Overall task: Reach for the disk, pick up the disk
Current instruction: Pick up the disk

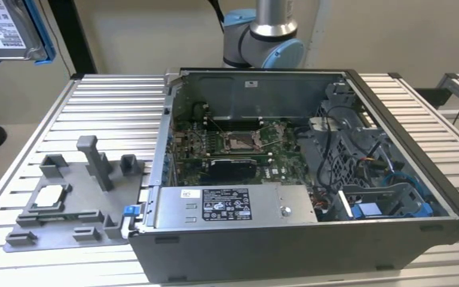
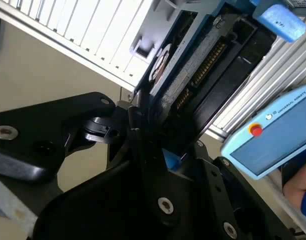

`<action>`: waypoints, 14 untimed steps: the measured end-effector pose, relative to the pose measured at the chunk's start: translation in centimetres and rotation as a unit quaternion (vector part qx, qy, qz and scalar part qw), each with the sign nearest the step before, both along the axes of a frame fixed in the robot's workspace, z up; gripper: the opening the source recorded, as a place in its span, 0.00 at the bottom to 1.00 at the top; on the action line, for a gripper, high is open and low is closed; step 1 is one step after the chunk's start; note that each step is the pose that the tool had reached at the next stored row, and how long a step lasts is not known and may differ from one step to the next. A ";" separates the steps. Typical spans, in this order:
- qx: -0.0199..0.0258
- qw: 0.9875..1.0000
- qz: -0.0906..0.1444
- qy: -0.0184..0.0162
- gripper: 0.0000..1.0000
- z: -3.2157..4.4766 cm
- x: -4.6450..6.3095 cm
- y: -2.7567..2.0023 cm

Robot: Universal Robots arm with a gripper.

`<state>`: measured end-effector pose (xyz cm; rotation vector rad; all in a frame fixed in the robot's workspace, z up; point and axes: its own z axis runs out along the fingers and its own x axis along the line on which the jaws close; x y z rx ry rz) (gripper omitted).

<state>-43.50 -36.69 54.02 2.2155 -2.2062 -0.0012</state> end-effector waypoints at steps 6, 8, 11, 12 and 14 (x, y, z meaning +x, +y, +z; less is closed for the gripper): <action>0.000 1.000 0.000 0.000 0.00 0.77 0.0 0.00; 0.000 1.000 0.000 0.000 0.00 1.06 0.0 0.00; 0.000 1.000 0.000 0.000 0.00 1.49 0.0 0.00; 0.000 1.000 0.000 0.000 0.00 1.61 0.0 0.00; 0.000 1.000 0.000 0.000 0.00 1.85 0.0 0.00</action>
